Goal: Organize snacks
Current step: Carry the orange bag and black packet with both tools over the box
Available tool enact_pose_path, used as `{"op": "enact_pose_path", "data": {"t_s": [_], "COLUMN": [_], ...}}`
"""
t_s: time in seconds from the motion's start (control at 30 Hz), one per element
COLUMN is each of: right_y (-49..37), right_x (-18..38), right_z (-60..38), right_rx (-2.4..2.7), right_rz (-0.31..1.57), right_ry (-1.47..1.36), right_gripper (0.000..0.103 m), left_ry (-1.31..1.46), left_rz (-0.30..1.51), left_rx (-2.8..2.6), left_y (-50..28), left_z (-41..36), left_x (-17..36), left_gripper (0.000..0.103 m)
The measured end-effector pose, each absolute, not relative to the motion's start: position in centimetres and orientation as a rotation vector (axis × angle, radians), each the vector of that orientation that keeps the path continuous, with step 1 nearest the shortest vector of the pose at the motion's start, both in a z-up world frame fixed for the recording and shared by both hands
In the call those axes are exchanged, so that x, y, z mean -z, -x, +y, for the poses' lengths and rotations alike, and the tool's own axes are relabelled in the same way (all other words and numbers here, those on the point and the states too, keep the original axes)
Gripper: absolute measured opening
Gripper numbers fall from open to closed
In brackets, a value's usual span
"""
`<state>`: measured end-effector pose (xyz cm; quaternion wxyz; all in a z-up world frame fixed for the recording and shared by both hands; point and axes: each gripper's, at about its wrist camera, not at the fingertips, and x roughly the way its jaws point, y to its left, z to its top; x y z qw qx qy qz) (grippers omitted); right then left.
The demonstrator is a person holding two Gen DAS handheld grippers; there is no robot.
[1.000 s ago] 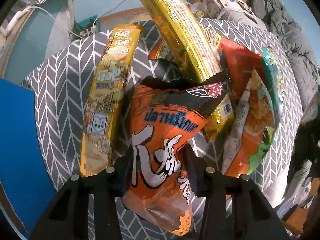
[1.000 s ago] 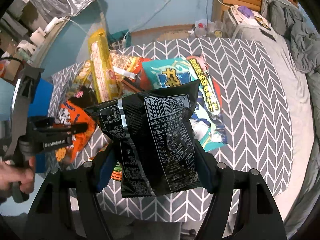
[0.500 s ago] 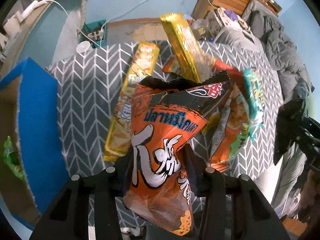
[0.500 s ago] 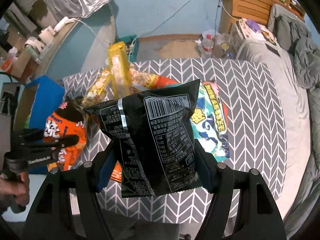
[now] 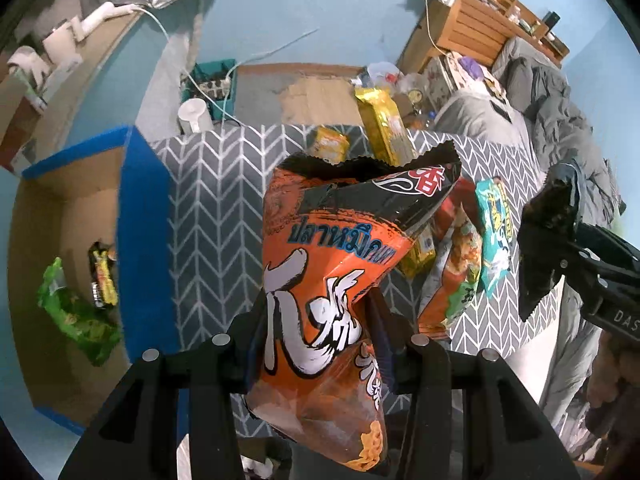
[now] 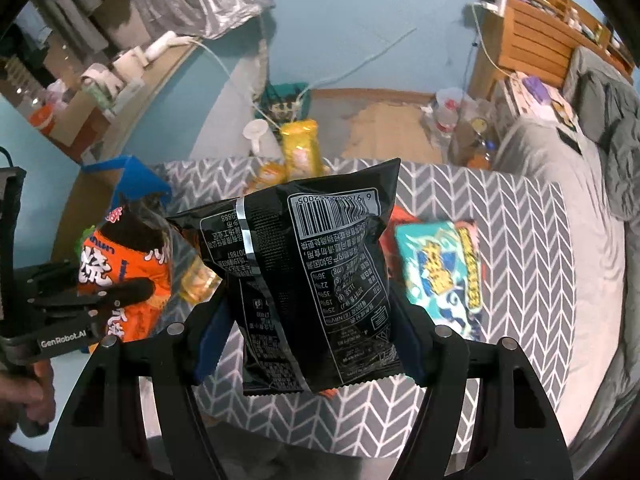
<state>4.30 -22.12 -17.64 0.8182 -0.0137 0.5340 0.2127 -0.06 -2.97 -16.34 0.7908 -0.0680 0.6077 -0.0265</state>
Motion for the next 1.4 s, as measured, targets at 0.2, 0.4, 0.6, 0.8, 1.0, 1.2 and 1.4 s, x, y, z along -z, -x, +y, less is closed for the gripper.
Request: {"op": "enact_pose_path", "data": {"t_s": [0.2, 0.4, 0.6, 0.8, 1.0, 1.2, 1.4], "right_y": [-4.6, -4.8, -4.7, -4.5, -4.1, -3.9, -3.3], "right_x": [16.7, 15.9, 15.1, 14.6, 14.6, 15.1, 15.7], "right_z": [-19.4, -16.5, -13.1, -9.4, -5.3, -1.9, 2.5], "right_rx": [-0.507, -0.567, -0.641, -0.718, -0.795, -0.859, -0.922], "right_rz": [1.13, 1.117, 1.101, 1.085, 1.077, 1.089, 1.094], "right_ry": [0.053, 0.074, 0.102, 0.136, 0.183, 0.218, 0.262], "right_gripper": [0.071, 0.071, 0.071, 0.071, 0.071, 0.071, 0.071], "left_ry": [0.179, 0.214, 0.259, 0.313, 0.35, 0.379, 0.409], "left_rz": [1.284, 1.255, 1.223, 1.195, 1.185, 1.18, 1.186], "left_rx": [0.018, -0.025, -0.07, -0.117, -0.179, -0.252, -0.325], "left_y": [0.8, 1.6, 2.6, 3.7, 5.1, 6.6, 8.0], "left_z": [-1.0, 1.2, 3.9, 6.5, 9.5, 12.8, 16.3], "left_x": [14.9, 13.4, 12.2, 11.3, 11.3, 11.6, 12.5], "left_gripper": [0.046, 0.046, 0.046, 0.046, 0.046, 0.046, 0.046]}}
